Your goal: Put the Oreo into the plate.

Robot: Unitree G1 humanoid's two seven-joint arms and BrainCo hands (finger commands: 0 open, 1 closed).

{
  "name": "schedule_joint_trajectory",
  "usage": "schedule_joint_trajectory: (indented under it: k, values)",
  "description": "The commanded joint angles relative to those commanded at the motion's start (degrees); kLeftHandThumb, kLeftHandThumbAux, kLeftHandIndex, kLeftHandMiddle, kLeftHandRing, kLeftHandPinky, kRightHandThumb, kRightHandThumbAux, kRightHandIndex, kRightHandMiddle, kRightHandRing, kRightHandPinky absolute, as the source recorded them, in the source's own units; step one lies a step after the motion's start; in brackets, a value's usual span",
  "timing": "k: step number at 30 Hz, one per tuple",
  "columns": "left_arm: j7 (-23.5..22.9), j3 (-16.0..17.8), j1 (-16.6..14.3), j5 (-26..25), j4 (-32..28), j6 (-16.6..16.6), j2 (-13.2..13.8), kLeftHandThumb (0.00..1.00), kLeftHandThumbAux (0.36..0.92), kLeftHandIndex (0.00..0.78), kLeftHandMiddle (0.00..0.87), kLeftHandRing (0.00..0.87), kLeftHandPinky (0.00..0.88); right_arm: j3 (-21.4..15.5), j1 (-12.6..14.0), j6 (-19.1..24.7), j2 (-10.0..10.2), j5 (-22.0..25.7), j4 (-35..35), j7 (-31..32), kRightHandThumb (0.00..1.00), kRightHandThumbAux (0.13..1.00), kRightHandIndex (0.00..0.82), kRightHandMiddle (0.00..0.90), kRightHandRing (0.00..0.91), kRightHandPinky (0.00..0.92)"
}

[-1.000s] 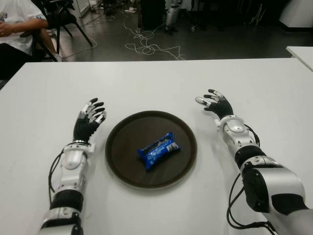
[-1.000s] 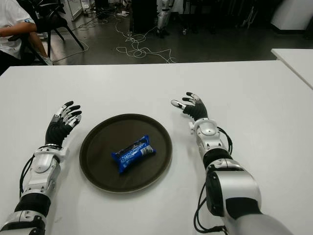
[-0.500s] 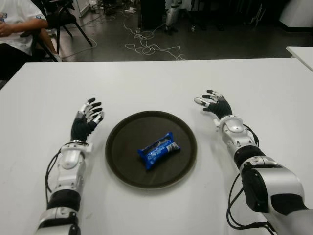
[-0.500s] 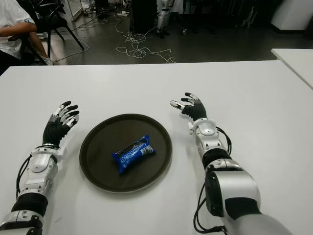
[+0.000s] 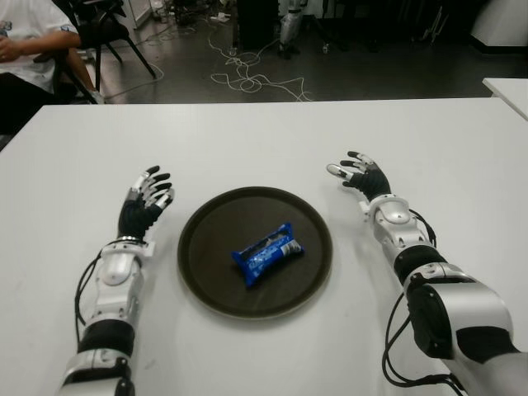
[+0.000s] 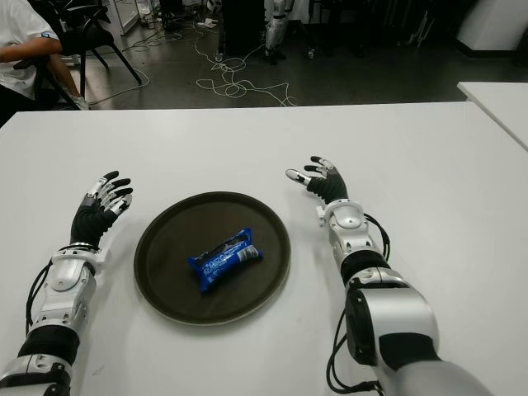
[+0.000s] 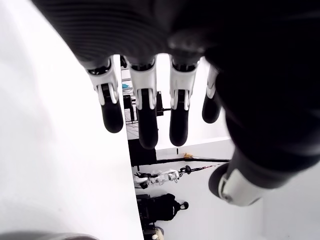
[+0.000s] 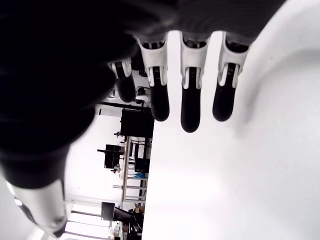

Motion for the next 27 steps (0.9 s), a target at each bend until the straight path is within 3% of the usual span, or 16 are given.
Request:
schedule_joint_trajectory:
  k: [27]
  values:
    - [-0.59,-0.08,-0.09,0.12,0.95,-1.32,0.43,0.097,0.72,0.15,0.22,0.201,0.188,0.01,0.14,0.58,0.18,0.31,-0.15,-0.52,0.0,0.717,0.18,0.237,0.253,0.299]
